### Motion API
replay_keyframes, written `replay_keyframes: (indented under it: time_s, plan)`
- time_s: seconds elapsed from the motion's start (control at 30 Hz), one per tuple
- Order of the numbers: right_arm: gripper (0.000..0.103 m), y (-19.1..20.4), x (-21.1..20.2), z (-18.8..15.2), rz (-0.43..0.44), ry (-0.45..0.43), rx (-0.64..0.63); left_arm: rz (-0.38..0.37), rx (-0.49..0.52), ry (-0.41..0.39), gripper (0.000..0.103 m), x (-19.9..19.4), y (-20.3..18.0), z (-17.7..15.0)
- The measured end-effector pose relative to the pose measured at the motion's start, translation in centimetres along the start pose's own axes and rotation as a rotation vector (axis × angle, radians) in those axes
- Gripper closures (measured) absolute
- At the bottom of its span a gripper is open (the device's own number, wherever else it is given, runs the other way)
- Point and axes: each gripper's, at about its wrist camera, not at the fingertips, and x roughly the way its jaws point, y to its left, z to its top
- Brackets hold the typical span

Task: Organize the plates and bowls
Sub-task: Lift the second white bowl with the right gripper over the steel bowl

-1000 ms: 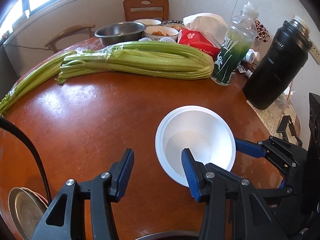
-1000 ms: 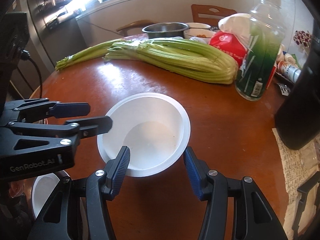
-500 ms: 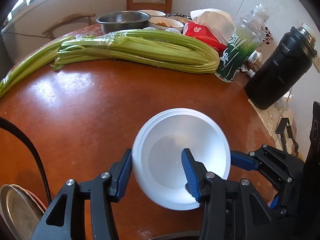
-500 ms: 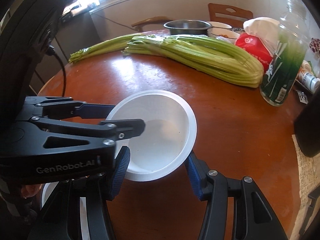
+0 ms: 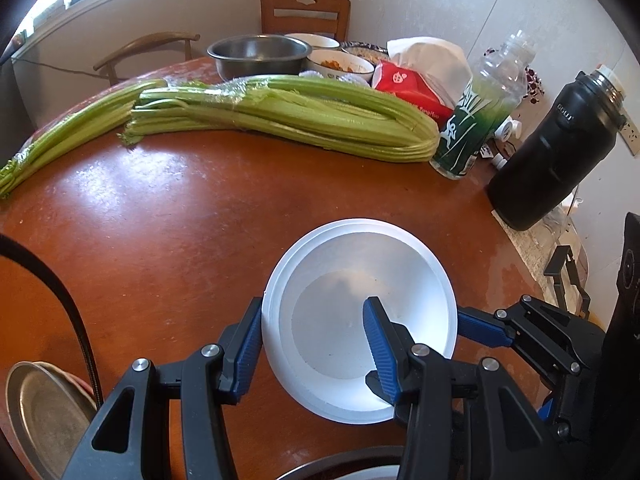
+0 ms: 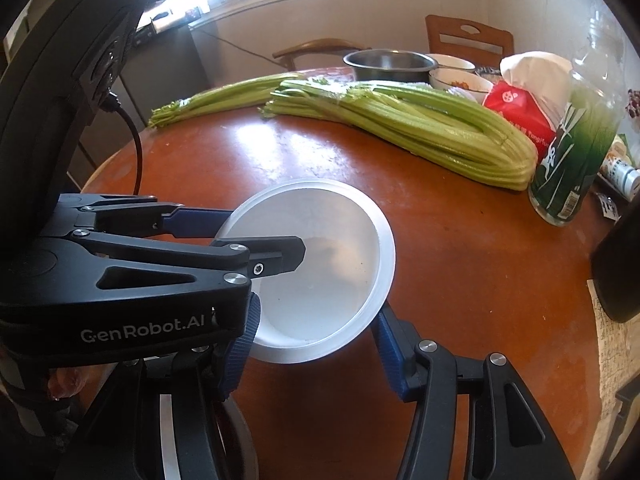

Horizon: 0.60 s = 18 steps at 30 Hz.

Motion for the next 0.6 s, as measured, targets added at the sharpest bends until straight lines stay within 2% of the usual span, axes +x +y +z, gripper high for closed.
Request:
replay_keyframes:
  time_s: [0.6]
  plan:
    - [0.044,1.9,-3.1,0.1,0.025,-0.059,-0.025,0.026,0.006,-0.074,0.054,-4.6,-0.2,-1.3]
